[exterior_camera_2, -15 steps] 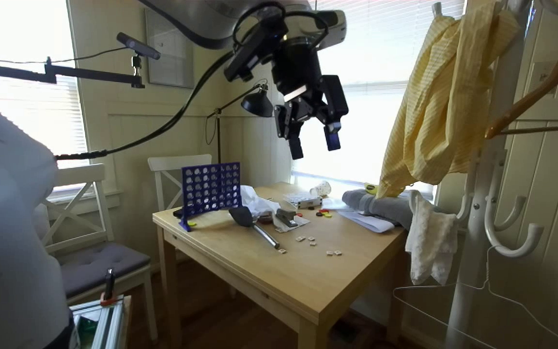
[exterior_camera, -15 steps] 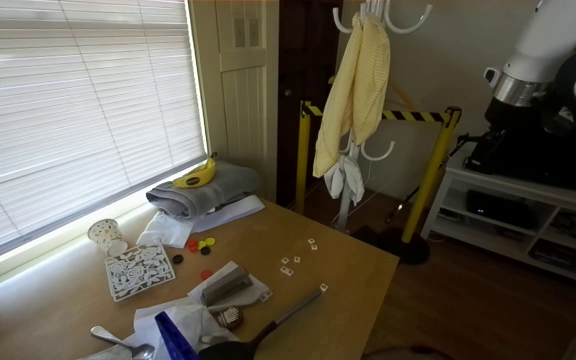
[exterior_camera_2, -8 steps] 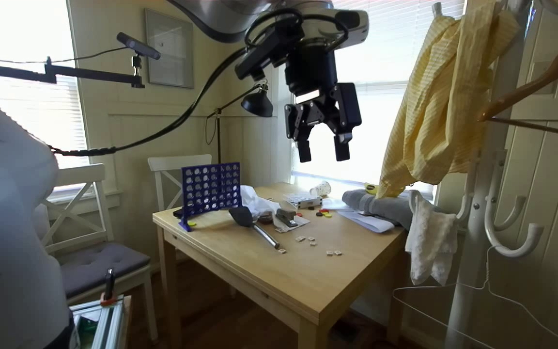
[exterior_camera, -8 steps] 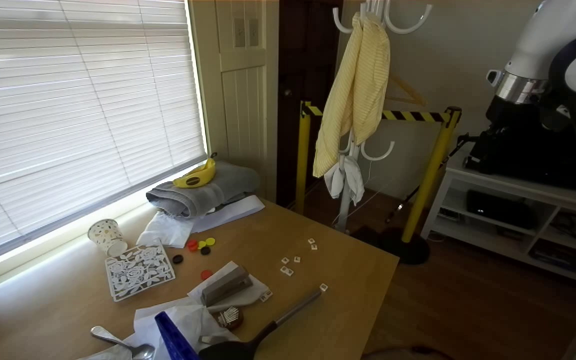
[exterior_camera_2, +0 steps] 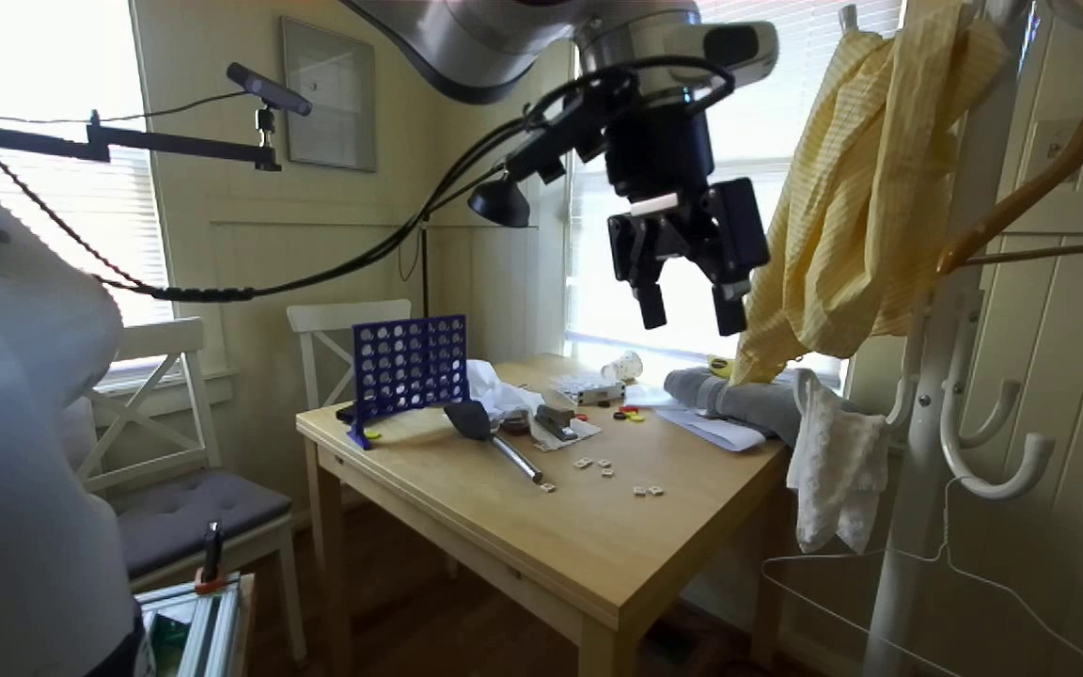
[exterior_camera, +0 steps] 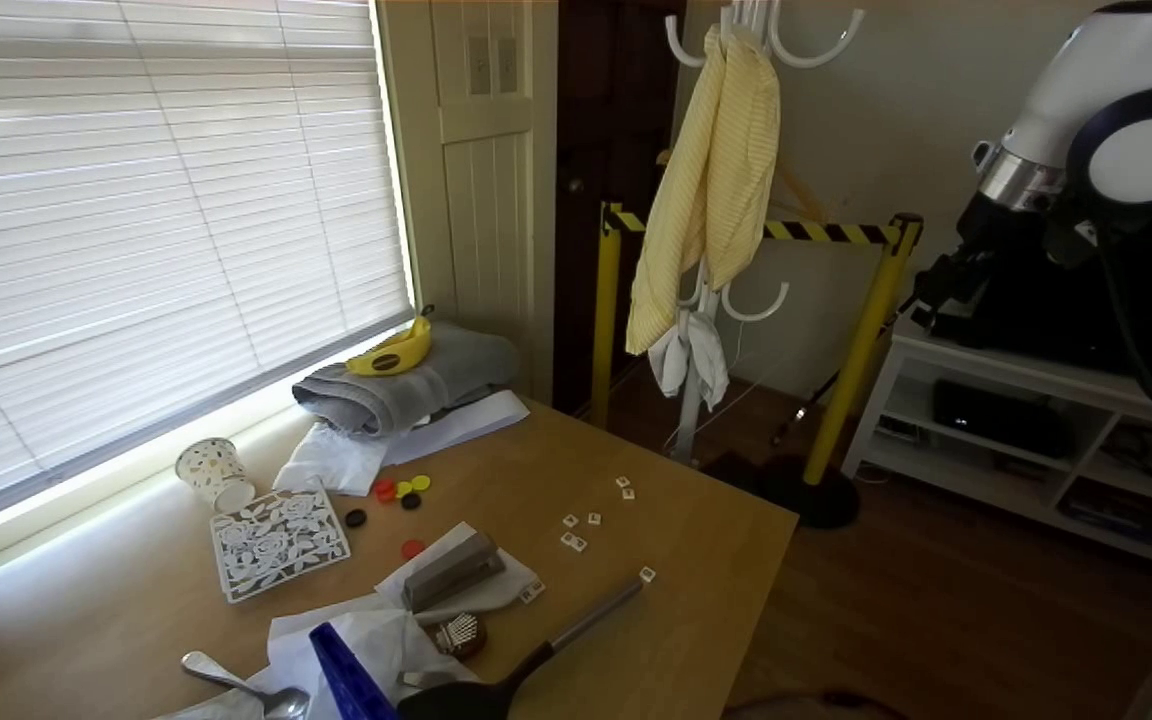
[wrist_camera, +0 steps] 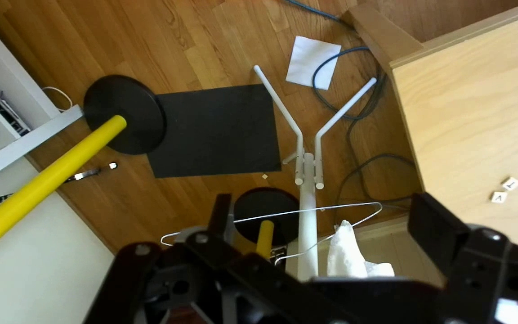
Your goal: Take the hanger off of the coat hanger
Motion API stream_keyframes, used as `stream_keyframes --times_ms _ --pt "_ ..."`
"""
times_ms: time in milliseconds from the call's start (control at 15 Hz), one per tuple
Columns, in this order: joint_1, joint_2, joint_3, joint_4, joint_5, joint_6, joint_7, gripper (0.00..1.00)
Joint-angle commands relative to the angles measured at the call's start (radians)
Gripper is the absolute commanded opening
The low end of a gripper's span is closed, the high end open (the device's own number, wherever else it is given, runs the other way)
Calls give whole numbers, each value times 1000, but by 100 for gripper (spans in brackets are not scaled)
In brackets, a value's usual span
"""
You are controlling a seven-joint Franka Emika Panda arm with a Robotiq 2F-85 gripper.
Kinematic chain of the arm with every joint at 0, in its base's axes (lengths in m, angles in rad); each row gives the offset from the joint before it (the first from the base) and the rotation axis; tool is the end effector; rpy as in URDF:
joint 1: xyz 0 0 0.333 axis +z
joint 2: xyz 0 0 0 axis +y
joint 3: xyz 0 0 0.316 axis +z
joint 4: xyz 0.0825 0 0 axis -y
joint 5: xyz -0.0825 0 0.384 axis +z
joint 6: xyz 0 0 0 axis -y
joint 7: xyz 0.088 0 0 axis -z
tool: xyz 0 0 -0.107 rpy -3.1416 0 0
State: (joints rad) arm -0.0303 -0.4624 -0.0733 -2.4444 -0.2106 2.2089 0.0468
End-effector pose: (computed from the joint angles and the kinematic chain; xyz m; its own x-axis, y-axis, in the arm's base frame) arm 0.4250 -0.0531 0.4902 0.9746 -0.0221 0.2230 -0.0565 -0.9872 0.1492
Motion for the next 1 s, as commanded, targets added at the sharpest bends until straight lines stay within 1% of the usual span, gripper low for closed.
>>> stream_keyframes --times_ms 0,200,333,400,600,800,867,933 --pt "-32 147 -32 66 49 76 -32 100" --pt "-39 249 -43 130 76 87 -32 100" --pt "-51 320 -35 192 88 36 14 100" --pt "-52 235 -29 109 58 75 -6 100" --pt "-54 304 -32 161 65 65 5 100" --pt "-54 314 -32 174 65 58 7 100" --pt "-60 316 -28 155 36 136 54 100" --pt "-62 336 -28 157 50 189 84 100"
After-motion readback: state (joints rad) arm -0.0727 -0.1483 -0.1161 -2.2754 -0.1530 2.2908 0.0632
